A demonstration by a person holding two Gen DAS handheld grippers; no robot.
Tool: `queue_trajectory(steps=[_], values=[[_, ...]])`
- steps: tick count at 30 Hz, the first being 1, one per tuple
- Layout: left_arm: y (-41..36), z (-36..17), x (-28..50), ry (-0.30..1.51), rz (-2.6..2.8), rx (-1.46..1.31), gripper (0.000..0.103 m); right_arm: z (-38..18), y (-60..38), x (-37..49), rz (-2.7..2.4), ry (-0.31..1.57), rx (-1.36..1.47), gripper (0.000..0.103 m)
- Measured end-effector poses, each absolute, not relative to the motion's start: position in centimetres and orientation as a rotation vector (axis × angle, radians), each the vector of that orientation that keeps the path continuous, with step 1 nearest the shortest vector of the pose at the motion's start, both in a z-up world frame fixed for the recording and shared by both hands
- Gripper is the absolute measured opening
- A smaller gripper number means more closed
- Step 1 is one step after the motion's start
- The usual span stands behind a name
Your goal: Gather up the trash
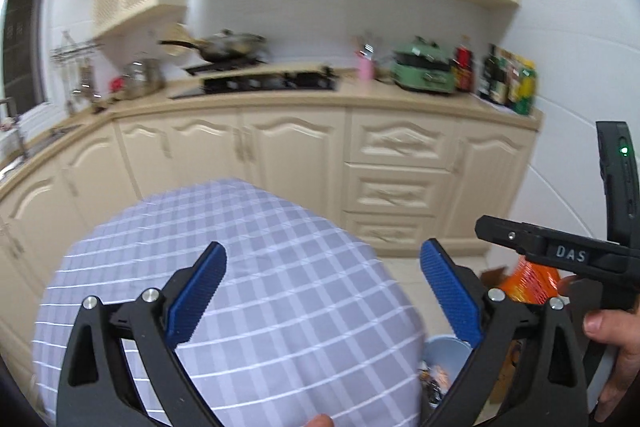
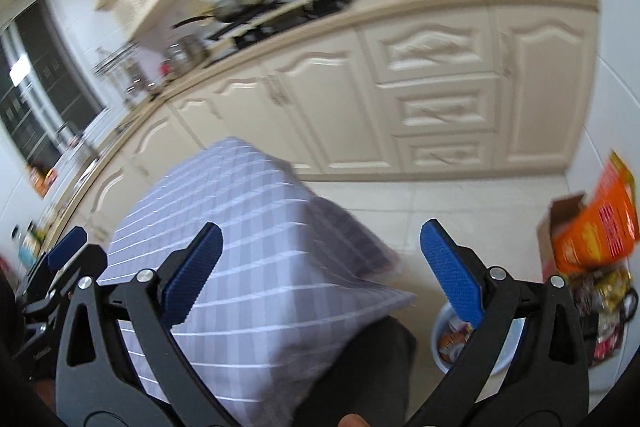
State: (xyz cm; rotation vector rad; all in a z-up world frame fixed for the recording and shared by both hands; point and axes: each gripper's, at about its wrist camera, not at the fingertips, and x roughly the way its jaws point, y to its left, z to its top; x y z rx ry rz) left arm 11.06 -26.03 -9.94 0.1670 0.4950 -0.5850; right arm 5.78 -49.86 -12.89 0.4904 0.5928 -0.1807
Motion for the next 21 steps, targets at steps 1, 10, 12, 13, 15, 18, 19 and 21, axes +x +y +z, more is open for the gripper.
queue_trajectory(steps=[1,10,12,13,15,18,19,21], values=[[-25.1,-9.4,11.1,0.485,-0.57,0.163,0.096,-12.4,-48.9,6.2,-0.17,0.589,0.478,0.097],[-15.7,-5.1,11.3,0.388,-0.347,0.132,0.097,-6.9,-38.7,9.4,-0.073,0.514,0.341,0.097],[-13.8,-4.5,11.2,0.374,-0.3,0.107,0.097,-5.8,-36.1,9.7,-0.054,0.49,0.3,0.097],[-12.9,-4.2,11.2,0.367,-0.286,0.097,0.097,-5.3,-35.2,9.7,-0.051,0.482,0.284,0.097],[-10.9,-3.7,11.1,0.354,-0.25,0.073,0.097,-4.2,-32.8,9.8,-0.041,0.454,0.235,0.097],[-8.2,-3.2,10.9,0.341,-0.203,0.043,0.097,-3.2,-30.3,9.9,-0.03,0.424,0.193,0.097],[-7.5,-3.1,10.8,0.336,-0.188,0.037,0.097,-2.9,-29.5,9.8,-0.021,0.413,0.183,0.097],[-6.2,-2.8,10.6,0.326,-0.16,0.029,0.097,-2.4,-28.3,9.8,-0.017,0.396,0.16,0.097]])
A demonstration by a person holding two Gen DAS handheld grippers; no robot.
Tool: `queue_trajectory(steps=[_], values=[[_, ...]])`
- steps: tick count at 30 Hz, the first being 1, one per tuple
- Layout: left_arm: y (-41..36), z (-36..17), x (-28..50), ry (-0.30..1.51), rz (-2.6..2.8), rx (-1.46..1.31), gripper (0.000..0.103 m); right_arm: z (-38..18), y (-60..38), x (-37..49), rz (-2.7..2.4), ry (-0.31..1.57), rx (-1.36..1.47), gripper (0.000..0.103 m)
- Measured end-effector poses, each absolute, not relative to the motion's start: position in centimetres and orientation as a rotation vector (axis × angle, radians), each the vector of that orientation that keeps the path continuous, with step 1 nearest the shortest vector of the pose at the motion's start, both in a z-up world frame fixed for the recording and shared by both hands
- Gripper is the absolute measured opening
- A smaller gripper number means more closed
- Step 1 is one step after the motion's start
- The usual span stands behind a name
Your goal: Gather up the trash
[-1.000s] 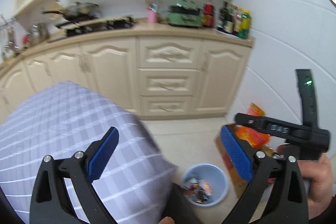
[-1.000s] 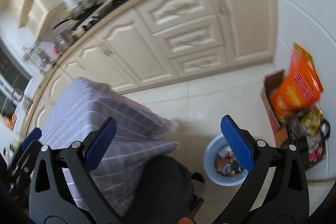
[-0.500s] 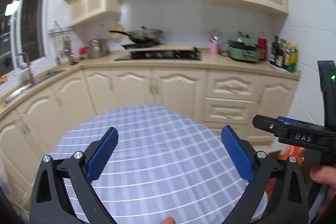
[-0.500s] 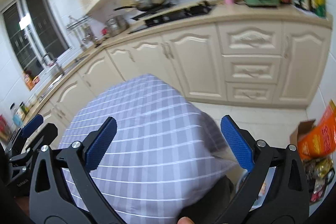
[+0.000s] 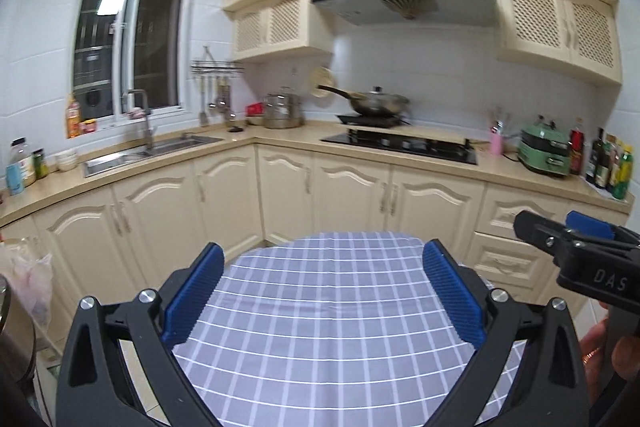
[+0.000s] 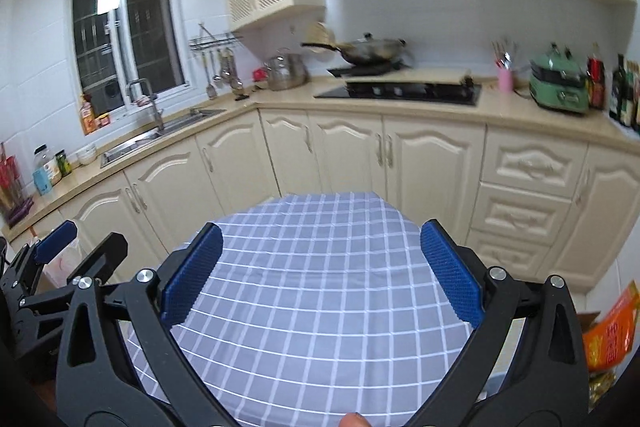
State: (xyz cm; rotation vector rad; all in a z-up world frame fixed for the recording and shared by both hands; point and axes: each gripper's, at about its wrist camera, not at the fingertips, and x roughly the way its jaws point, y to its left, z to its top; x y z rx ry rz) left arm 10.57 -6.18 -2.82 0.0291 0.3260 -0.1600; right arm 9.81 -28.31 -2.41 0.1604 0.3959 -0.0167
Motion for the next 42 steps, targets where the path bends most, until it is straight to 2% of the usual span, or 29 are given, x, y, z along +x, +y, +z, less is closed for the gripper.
queue_trajectory(steps=[11,42], values=[[-2.6,-1.8,9.2,0.292,-0.102,-0.005,0.097,-1.5,-25.8,9.4,-0.015,0.338,0.125,0.097],[-1.6,-0.8,8.1,0.239,-0.063,-0.016,0.098,-0.7,-24.2,9.3,-0.006,0.305,0.092,0.097]])
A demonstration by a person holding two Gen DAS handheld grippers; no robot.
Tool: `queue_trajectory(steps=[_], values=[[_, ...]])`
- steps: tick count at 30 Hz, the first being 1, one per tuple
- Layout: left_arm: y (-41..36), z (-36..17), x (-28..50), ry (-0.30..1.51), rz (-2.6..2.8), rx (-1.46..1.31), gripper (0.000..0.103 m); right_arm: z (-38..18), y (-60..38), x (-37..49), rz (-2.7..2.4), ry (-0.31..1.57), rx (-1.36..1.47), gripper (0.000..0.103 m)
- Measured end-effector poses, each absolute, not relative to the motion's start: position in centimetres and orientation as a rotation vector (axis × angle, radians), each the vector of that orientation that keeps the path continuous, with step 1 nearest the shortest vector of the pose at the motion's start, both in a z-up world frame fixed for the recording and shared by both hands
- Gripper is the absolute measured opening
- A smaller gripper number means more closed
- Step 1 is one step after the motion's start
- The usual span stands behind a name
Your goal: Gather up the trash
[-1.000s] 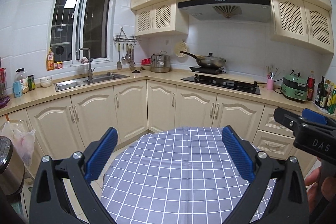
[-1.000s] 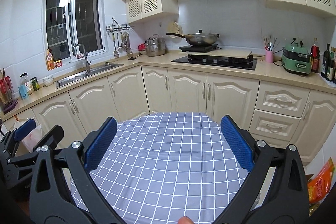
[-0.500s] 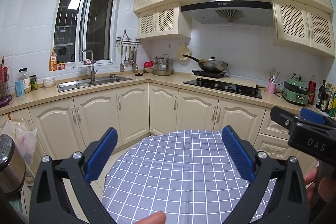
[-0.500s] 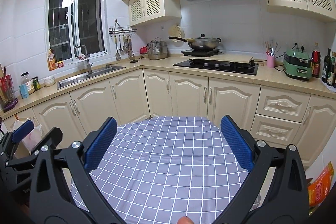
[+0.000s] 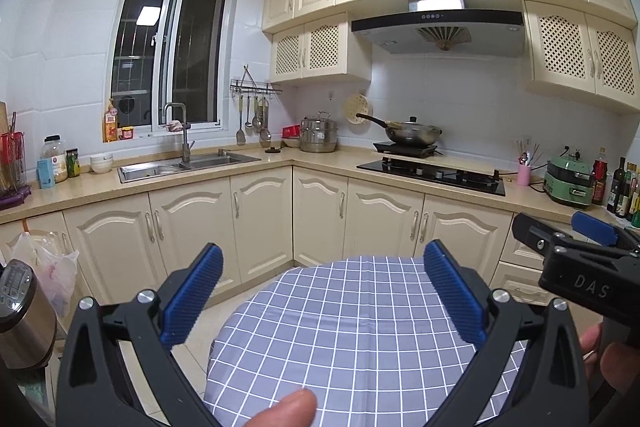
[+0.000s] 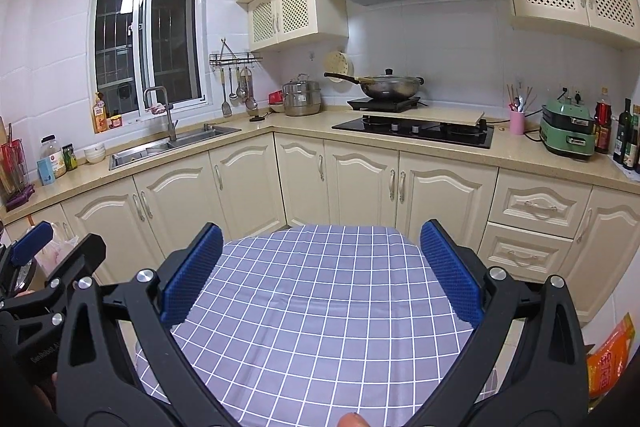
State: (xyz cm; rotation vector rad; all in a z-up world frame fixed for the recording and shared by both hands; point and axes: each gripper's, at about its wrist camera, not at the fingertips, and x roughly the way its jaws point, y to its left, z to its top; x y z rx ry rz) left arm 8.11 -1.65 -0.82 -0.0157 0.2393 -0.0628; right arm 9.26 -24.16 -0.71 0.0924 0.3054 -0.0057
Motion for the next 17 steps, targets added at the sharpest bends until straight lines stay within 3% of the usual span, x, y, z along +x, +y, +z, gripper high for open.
queue_trajectory(steps=[17], values=[[-1.44,-0.56,7.51,0.199,-0.033,-0.022,0.099,-0.95,-23.63,9.54,0.005,0.31,0.088,0.097]])
